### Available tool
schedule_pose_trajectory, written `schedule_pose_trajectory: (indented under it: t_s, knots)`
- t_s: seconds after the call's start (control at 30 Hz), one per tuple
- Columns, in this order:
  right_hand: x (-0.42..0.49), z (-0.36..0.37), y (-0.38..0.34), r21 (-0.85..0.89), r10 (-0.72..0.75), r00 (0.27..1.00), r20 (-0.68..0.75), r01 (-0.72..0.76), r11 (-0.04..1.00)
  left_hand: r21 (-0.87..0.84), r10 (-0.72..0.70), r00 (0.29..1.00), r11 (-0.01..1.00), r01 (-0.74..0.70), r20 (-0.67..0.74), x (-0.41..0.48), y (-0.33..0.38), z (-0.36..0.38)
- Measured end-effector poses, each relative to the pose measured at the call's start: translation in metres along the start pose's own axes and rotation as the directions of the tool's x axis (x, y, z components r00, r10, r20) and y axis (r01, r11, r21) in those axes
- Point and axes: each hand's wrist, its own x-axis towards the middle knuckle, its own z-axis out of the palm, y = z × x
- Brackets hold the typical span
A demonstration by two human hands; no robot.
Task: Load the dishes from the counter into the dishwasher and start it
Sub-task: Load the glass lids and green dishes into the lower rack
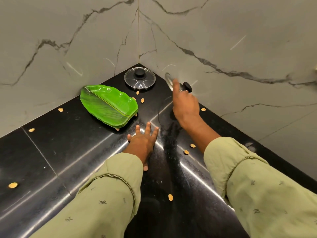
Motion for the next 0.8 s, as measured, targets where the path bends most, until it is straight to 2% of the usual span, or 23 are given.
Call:
schedule_pose_trajectory:
  t_s: [0.07, 0.1, 0.17, 0.2, 0.27, 0.37, 0.43, 0.5, 0.63, 0.73, 0.8]
  knots:
    - [-0.003, -0.009, 0.011, 0.261, 0.257, 0.965, -0.046, -0.237, 0.936, 0.007, 0.01, 1.0, 1.0, -0.01, -0.02, -0.002, -0.001, 0.002]
    - [-0.005, -0.013, 0.018, 0.427, 0.417, 0.909, -0.023, -0.368, 0.826, 0.016, 0.016, 0.999, 1.0, -0.015, -0.031, -0.003, -0.002, 0.002]
    - [-0.013, -0.013, 0.03, 0.705, 0.647, 0.747, 0.156, -0.543, 0.457, 0.04, 0.029, 0.999, 0.999, -0.027, -0.046, -0.005, -0.005, 0.005]
    - [-0.02, -0.014, 0.035, 0.784, 0.691, 0.681, 0.244, -0.558, 0.273, 0.067, 0.035, 0.997, 0.997, -0.03, -0.066, -0.008, -0.005, 0.005]
    - [-0.044, -0.01, 0.037, 0.84, 0.694, 0.616, 0.373, -0.542, 0.029, 0.142, 0.03, 0.99, 0.99, -0.011, -0.139, -0.018, 0.0, 0.005]
    - [-0.087, -0.006, 0.028, 0.864, 0.669, 0.582, 0.461, -0.468, -0.188, 0.217, 0.02, 0.955, 0.975, 0.047, -0.295, -0.041, 0.012, 0.014]
    - [-0.115, -0.011, 0.02, 0.854, 0.645, 0.564, 0.516, -0.402, -0.331, 0.167, -0.01, 0.913, 0.982, 0.085, -0.409, -0.056, 0.012, 0.03]
    - [-0.138, -0.02, 0.015, 0.832, 0.614, 0.562, 0.554, -0.353, -0.427, 0.046, -0.055, 0.862, 0.995, 0.09, -0.505, -0.069, 0.004, 0.049]
    - [-0.188, -0.03, 0.002, 0.814, 0.56, 0.607, 0.564, -0.293, -0.502, -0.127, -0.1, 0.817, 0.991, 0.033, -0.567, -0.099, -0.009, 0.095]
    - [-0.215, -0.033, -0.007, 0.787, 0.527, 0.622, 0.58, -0.259, -0.56, -0.186, -0.105, 0.78, 0.982, -0.015, -0.618, -0.117, -0.011, 0.117]
    - [-0.234, -0.034, -0.01, 0.78, 0.515, 0.629, 0.582, -0.254, -0.572, -0.168, -0.09, 0.78, 0.986, -0.02, -0.619, -0.129, -0.014, 0.127]
